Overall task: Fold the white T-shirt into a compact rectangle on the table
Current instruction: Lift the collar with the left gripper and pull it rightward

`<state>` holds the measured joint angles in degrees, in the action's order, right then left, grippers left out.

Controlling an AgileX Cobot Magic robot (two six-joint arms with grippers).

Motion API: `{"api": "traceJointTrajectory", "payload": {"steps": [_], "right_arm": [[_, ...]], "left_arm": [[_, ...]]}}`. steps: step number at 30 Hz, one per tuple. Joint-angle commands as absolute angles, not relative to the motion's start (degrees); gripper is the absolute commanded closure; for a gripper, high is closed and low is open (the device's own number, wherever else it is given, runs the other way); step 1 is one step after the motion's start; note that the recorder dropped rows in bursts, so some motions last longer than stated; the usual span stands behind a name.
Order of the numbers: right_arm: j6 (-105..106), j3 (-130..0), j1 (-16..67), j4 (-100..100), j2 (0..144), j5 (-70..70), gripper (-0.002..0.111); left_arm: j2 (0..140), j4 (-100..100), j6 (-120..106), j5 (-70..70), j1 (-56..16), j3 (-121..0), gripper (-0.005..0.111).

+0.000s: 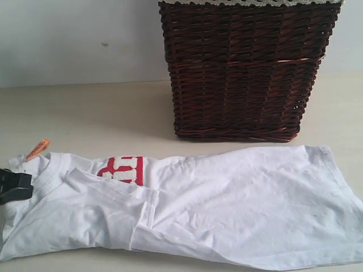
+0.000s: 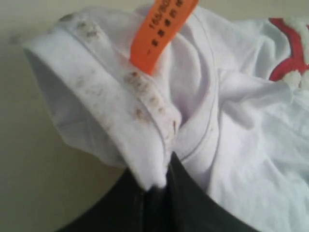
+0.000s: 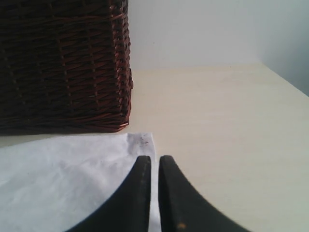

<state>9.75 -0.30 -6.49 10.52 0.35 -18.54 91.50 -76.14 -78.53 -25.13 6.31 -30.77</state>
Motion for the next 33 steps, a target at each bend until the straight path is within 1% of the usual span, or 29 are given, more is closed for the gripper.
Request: {"api": "traceJointTrajectory", "payload": {"steps": [1,4,8,10,13,14,19,22,29,33], "right_arm": [[9.82,0.0,-6.3,10.6,0.0,-17.9,0.101],[9.82,0.0,-6.3,10.6,0.0,-17.9,0.101],[9.82,0.0,-6.3,10.6,0.0,-17.9,0.101],[9.82,0.0,-6.3,10.6,0.0,-17.9,0.101],[9.82,0.0,-6.3,10.6,0.0,-17.9,0.101],[9.82,0.0,-6.3,10.6,0.0,-17.9,0.101],[9.93,0.0,-6.3,10.6,0.0,-17.9,0.101],[9.8,0.0,-6.3,10.6,0.0,-17.9,0.101],[9.9,0.0,-6.3,10.6,0.0,-17.9,0.101],[9.79,0.0,-6.3,10.6,0.0,-17.9,0.101]], "left_arm": [[91.4,-75.52,-77.92,-25.55,11.81,-30.71,0.107],[91.64,-75.52,-77.92,-25.1,16.07,-30.71,0.107],[91.64,-75.52,-79.57,-25.05,26.08,-30.71,0.107],[91.64,-75.52,-79.93,-26.01,27.95,-30.71,0.107],[90.92,-76.71,-81.19,-35.61,28.08,-30.71,0.107],[89.95,-79.32,-82.21,-36.5,27.97,-30.71,0.107],[85.41,-95.56,-91.74,-33.5,27.97,-31.6,0.107],[85.32,-95.99,-91.17,-35.21,27.86,-33.54,0.107],[85.32,-94.4,-91.17,-34.92,27.86,-33.95,0.107],[85.32,-93.19,-91.53,-43.83,27.28,-33.95,0.107]]}}
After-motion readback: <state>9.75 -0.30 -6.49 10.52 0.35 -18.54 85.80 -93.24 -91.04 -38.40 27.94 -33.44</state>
